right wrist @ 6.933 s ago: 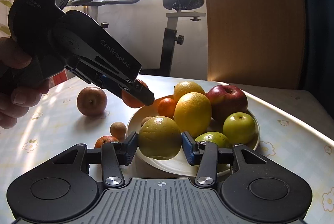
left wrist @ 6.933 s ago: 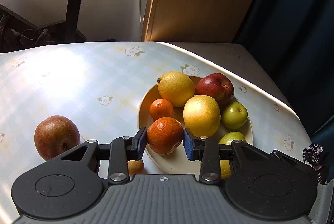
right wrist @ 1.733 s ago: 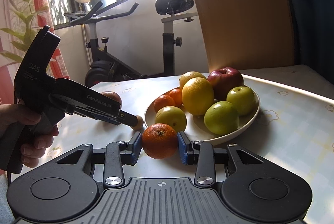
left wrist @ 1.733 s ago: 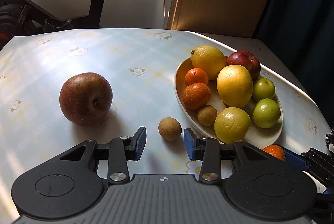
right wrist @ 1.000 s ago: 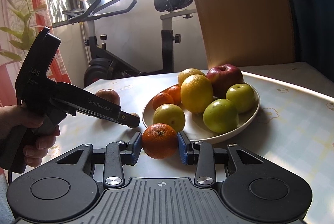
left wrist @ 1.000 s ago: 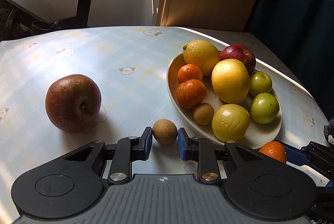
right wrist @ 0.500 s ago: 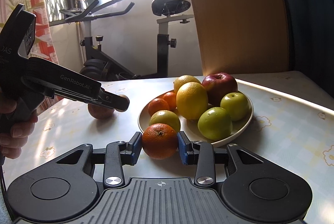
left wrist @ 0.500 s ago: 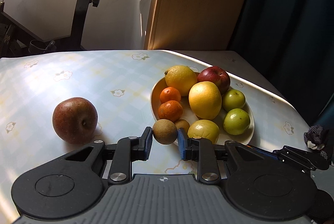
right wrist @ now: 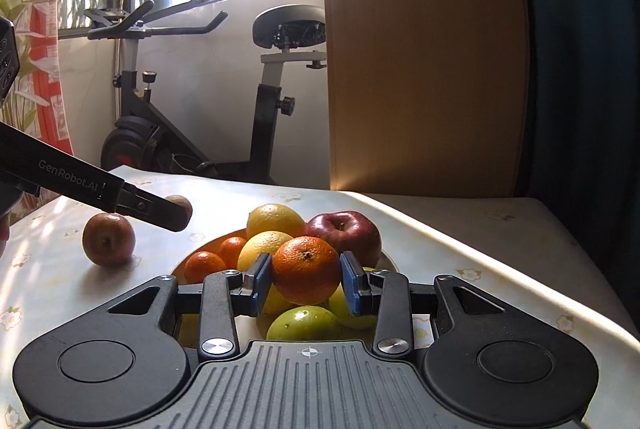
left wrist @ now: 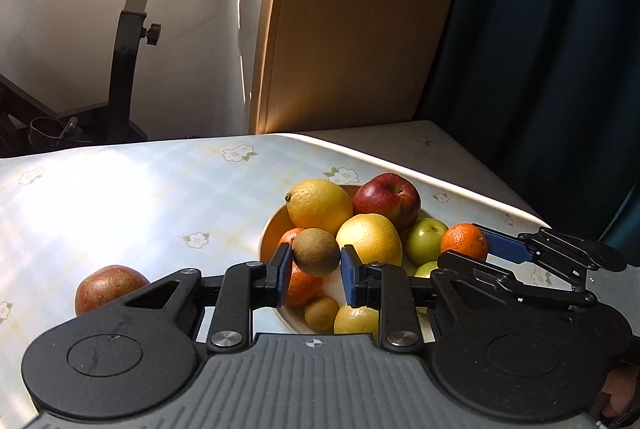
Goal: Organize fruits
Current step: 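Release the brown fruit on the plate with the left gripper while the right releases the tangerine there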
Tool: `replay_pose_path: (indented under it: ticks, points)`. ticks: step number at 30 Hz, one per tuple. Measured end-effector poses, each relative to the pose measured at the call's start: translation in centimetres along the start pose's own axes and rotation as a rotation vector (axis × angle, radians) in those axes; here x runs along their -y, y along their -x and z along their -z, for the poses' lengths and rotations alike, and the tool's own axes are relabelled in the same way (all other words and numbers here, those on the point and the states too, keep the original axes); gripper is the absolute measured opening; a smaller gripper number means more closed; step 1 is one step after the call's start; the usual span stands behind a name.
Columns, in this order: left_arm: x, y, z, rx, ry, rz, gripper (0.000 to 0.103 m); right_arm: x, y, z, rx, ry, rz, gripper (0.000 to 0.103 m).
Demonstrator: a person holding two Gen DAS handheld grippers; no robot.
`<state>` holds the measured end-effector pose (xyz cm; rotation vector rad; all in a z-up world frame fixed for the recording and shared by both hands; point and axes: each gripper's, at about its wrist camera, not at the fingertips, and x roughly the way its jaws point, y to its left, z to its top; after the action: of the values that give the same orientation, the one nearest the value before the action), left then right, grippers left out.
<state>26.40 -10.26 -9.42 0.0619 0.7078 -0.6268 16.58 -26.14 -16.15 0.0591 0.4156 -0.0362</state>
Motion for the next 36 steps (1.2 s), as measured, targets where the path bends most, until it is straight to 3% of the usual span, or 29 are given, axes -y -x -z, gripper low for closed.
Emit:
replay_pose_path:
  ticks: [9, 25, 36]
  points:
    - [-0.1, -3.3, -1.2, -0.036, 0.003, -0.002, 0.028, 1.3, -2.7, 0.1, 0.0, -0.047, 0.008, 0.034]
    - [-0.1, -6.0, -1.7, -0.078, 0.017, 0.013, 0.028, 1.5, -3.9, 0.1, -0.009, -0.05, -0.005, 0.035]
    - [-0.8, -4.1, -2.2, -0.038, 0.039, 0.015, 0.028, 0.9, -1.9, -0.2, -0.001, -0.071, 0.007, 0.038]
